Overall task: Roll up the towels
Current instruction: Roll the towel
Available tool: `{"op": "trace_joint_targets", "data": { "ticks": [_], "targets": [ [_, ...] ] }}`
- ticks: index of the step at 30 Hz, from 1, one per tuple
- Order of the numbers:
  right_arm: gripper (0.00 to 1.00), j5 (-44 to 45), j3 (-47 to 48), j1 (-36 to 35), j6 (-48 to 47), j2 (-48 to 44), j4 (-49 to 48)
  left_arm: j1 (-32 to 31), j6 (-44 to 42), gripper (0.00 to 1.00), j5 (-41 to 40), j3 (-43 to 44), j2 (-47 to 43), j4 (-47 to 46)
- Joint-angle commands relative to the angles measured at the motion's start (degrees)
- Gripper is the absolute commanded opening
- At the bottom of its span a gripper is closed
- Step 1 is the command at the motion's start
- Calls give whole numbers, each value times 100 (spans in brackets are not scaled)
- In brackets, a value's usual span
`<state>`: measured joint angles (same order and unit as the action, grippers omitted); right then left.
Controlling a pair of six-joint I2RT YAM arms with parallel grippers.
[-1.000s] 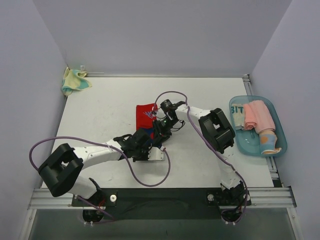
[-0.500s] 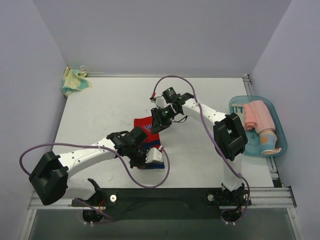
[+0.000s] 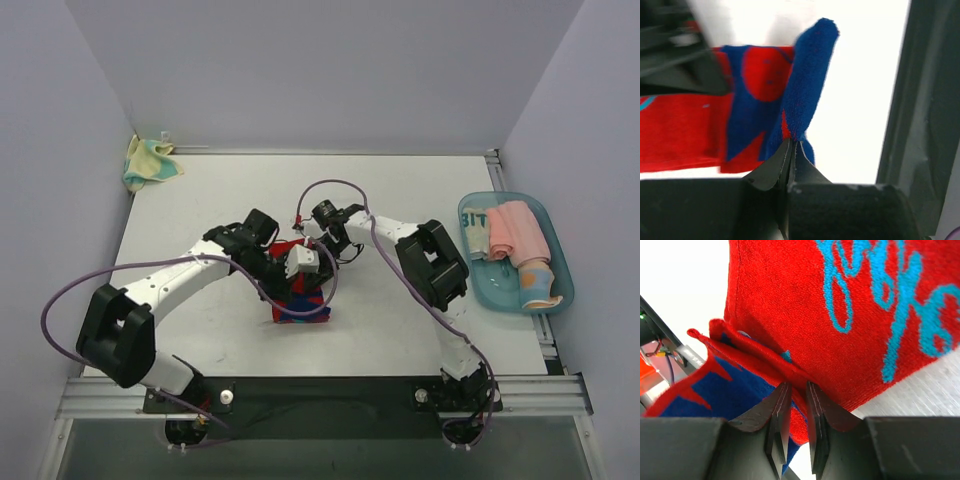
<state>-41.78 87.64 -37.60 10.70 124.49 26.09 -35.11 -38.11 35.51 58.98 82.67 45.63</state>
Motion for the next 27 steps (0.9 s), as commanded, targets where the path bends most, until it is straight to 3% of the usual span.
{"op": "trace_joint_targets", "data": {
  "ticks": [1, 10, 17, 22, 27],
  "targets": [
    [20, 82, 43, -45, -200, -144, 151, 382, -65, 0, 440, 456, 371, 69],
    [22, 240, 131, 7, -296, -380, 177, 1120, 40, 0, 563, 755, 1497, -379],
    [44, 601, 263, 323, -288, -873, 327, 1173, 110, 0, 457, 773, 1875, -581],
    [47, -240, 35, 815, 45, -1171, 327, 1173, 198, 0, 431, 869, 2033, -616],
    [46, -936, -545, 799, 178, -1348, 257, 1182, 321, 0, 448, 940, 2174, -651]
  ]
}}
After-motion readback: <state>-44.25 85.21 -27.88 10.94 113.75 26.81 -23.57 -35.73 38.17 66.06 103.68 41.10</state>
